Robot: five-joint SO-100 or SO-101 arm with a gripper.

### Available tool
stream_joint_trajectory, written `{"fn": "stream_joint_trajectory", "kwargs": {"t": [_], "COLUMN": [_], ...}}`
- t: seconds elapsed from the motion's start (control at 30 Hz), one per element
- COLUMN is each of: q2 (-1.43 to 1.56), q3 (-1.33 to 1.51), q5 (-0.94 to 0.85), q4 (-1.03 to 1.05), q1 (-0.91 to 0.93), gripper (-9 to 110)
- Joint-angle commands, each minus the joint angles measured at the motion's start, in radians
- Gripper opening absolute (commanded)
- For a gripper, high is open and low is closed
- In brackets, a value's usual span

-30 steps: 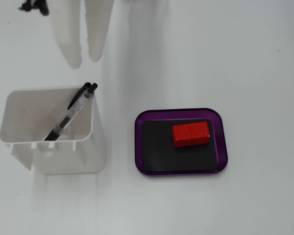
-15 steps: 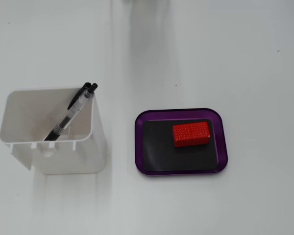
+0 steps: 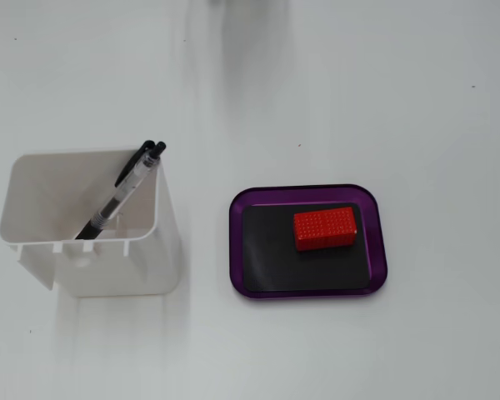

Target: Pick up the pen and put it in the pen holder.

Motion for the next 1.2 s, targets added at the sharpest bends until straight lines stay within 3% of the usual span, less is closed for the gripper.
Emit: {"fn": "stream_joint_trajectory", "kwargs": {"t": [0.0,0.13,0.4,0.6,0.7,1.17], "q2": [0.25,0.477,0.411,0.411,0.411,0.411], "q3": [0.245,0.405,0.592,0.646,0.65,0.65], "q5": [-0.006,-0.005,-0.003,-0.005,-0.005,0.003], "q4": [-0.11,-0.14,-0.143,-0.138,-0.138,-0.15], "q1": [0.008,0.0,0.009,0.011,0.003,0.011], "gripper": [9,9,9,8,-1,0]}}
